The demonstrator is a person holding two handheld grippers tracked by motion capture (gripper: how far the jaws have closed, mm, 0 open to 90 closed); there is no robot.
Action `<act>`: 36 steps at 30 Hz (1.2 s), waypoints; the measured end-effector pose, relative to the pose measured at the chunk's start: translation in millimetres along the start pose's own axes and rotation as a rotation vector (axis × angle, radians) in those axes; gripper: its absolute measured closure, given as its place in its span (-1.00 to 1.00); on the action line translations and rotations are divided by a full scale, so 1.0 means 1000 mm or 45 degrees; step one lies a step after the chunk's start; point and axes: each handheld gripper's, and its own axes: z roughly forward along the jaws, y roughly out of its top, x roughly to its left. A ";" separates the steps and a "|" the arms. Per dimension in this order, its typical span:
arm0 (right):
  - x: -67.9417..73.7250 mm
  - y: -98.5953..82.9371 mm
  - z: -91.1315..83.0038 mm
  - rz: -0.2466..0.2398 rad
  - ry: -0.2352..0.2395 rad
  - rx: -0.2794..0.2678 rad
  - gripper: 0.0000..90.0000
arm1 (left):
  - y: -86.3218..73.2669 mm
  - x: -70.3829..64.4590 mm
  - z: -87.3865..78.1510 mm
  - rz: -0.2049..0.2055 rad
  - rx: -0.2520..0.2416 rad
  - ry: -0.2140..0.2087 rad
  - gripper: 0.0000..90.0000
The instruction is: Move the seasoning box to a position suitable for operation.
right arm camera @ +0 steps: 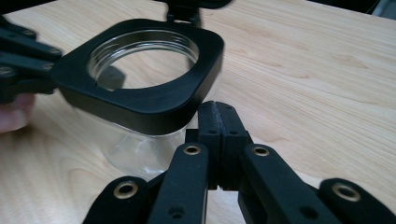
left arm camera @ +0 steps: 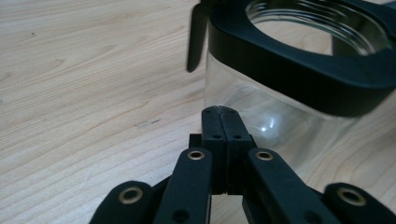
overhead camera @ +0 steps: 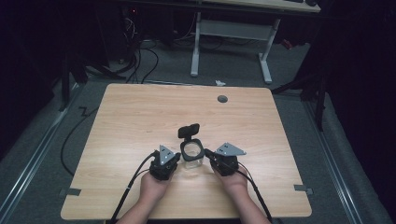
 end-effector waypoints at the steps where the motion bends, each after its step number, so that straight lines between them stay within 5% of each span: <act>1: 0.000 0.000 0.000 0.000 0.000 0.000 1.00 | 0.001 0.001 0.000 0.001 -0.001 0.002 1.00; 7: 0.012 -0.003 -0.002 -0.011 0.024 -0.010 1.00 | 0.003 0.006 0.002 -0.002 0.006 0.019 1.00; 21: 0.011 -0.003 -0.004 -0.007 0.016 -0.017 0.99 | 0.000 0.006 -0.005 0.009 0.001 -0.001 0.96; 36: 0.002 -0.018 -0.030 0.065 -0.032 -0.064 0.91 | 0.000 0.007 -0.055 0.009 -0.007 -0.065 0.92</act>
